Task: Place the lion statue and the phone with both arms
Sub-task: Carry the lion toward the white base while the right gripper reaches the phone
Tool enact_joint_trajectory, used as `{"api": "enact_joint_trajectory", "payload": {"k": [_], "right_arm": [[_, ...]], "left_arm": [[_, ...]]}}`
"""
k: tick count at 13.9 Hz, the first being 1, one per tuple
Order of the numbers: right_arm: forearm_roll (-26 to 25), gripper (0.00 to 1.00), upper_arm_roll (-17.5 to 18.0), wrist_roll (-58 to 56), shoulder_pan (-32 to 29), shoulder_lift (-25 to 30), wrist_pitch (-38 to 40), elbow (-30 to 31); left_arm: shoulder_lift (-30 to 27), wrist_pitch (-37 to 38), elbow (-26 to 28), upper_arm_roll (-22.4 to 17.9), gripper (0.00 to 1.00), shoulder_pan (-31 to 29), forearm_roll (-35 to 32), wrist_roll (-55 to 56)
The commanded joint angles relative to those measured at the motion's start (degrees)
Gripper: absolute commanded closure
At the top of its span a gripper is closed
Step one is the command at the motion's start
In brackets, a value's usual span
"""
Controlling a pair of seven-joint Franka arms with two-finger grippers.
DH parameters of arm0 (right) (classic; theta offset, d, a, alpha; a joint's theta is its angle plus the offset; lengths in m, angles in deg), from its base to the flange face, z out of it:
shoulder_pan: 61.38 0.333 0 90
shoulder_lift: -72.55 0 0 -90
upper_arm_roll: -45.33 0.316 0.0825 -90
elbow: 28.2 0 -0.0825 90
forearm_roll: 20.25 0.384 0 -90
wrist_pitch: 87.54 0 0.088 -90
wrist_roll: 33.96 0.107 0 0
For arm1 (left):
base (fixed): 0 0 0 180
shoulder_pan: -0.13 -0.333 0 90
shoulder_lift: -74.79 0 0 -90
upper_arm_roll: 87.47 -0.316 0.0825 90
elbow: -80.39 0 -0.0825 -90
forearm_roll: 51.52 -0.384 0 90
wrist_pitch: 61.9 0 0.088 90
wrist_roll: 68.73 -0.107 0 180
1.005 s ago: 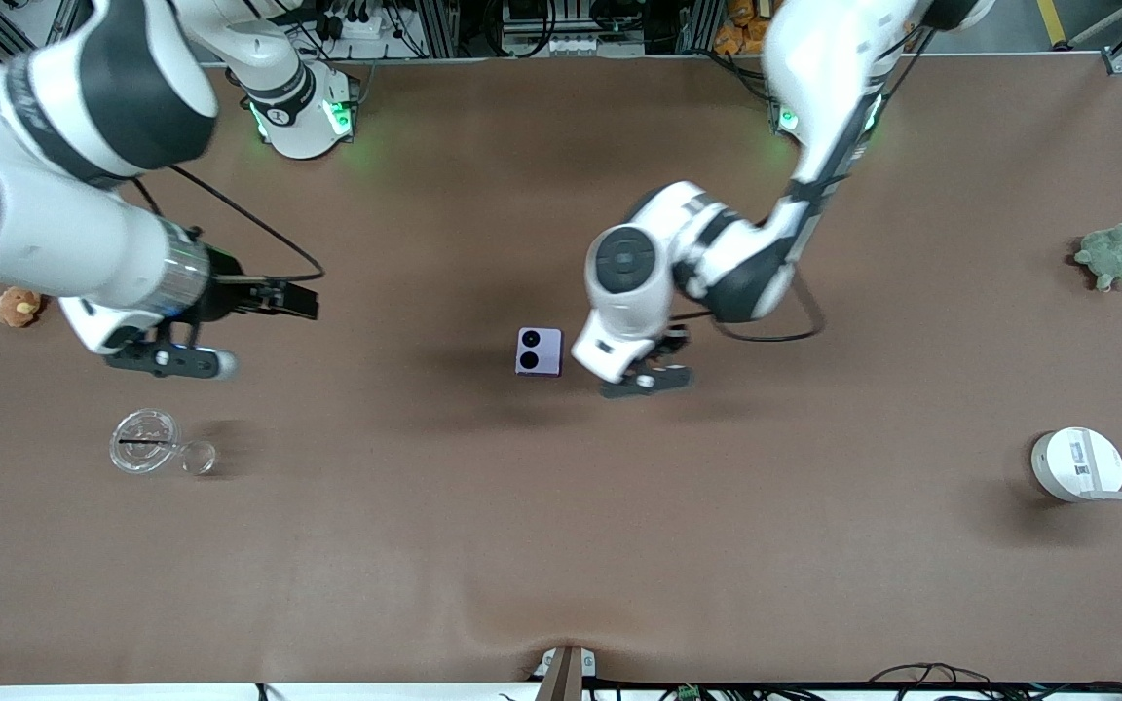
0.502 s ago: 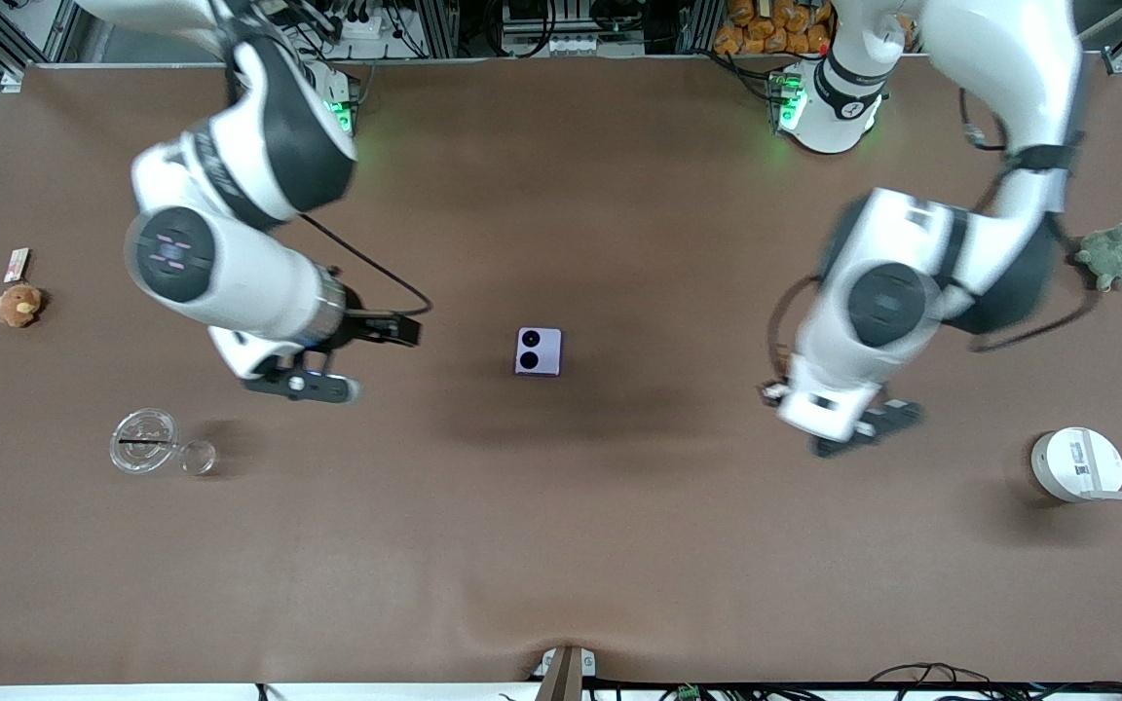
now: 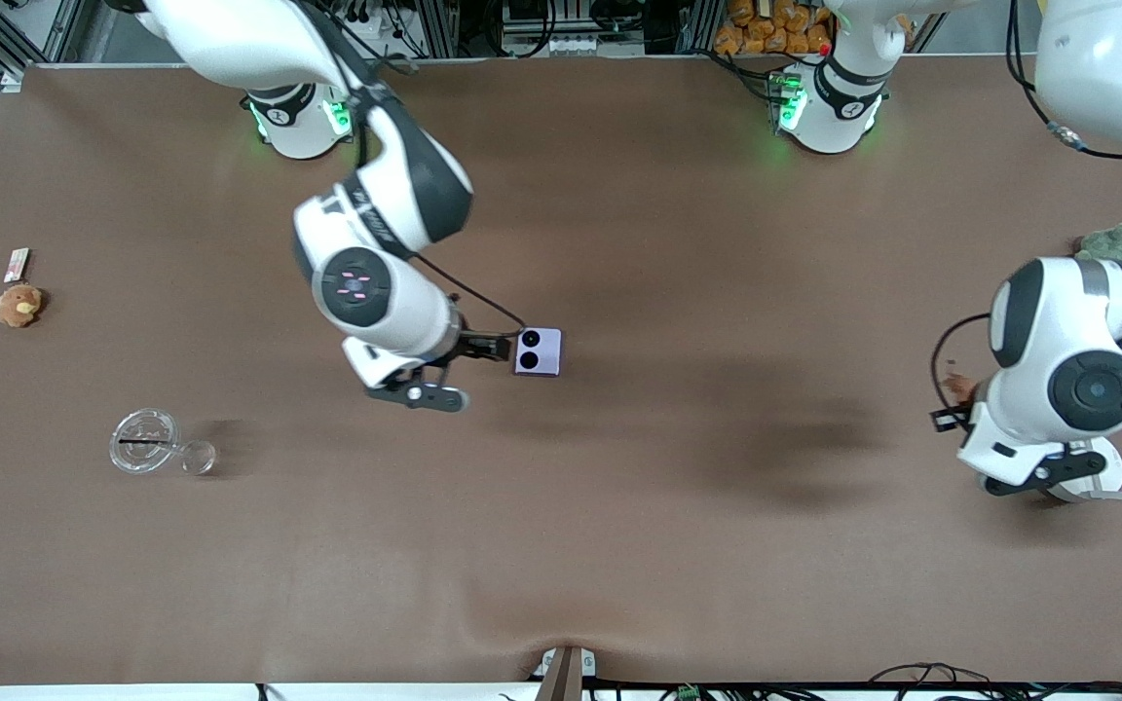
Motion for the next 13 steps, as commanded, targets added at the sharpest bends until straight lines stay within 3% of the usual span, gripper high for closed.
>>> {"api": "enact_joint_trajectory", "payload": {"k": [1,8,13], "right_arm": [[-2.58,0.00,-0.49,2.43,2.41,-2.30,-2.24,0.15],[-5.30,0.00,-0.49,2.43,6.36,-8.98,-10.59,0.32],[-6.98,0.00,-0.49,2.43,8.21,-11.45,-12.88,0.59]], "left_arm": [[2.81,-1.67,-0.56,0.75,1.00,-2.53,-6.90,-1.63],[11.07,-22.58,-0.83,1.37,1.00,-10.10,-1.74,-14.37],[11.96,-25.15,-0.91,1.28,1.00,-11.34,2.05,-20.01]]}}
